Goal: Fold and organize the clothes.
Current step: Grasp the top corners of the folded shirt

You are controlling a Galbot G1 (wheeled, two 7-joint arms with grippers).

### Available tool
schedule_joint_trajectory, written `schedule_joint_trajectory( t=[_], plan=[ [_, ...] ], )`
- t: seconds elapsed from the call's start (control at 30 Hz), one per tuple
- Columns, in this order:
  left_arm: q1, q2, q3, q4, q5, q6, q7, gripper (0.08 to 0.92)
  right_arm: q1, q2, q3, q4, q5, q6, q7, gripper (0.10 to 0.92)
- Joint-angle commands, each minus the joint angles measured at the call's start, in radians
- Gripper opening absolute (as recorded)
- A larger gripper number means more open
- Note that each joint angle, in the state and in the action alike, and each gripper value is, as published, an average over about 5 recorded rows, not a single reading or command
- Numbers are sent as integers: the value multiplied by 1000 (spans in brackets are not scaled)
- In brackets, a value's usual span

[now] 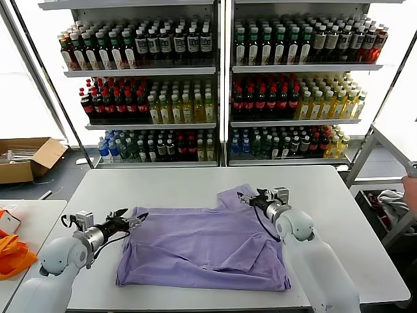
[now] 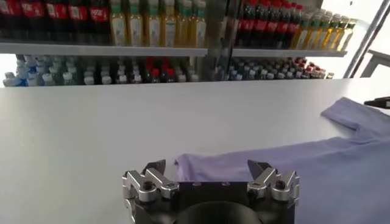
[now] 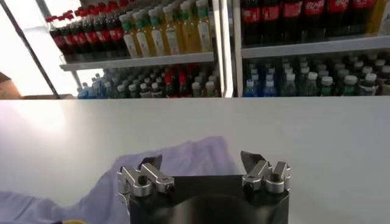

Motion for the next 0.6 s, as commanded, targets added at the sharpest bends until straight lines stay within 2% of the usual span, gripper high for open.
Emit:
schedule_joint_trajectory(
  t=[0.03,0.17,0.27,0.6],
  plan=[
    [-128,5,65,150,-8,0,5,823,111,53,-30,-159,-40,-18,6,806],
    [-128,1,73,162,-8,2,5,818,112,49,-43,-162,-43,-18,1,711],
    [-118,0,79,161,-4,2,5,768,102,47,-50,-153,-45,-17,-2,624],
    [-68,3,93,118,11,2,11,483,71,35,-58,-112,-42,-17,2,338]
  ],
)
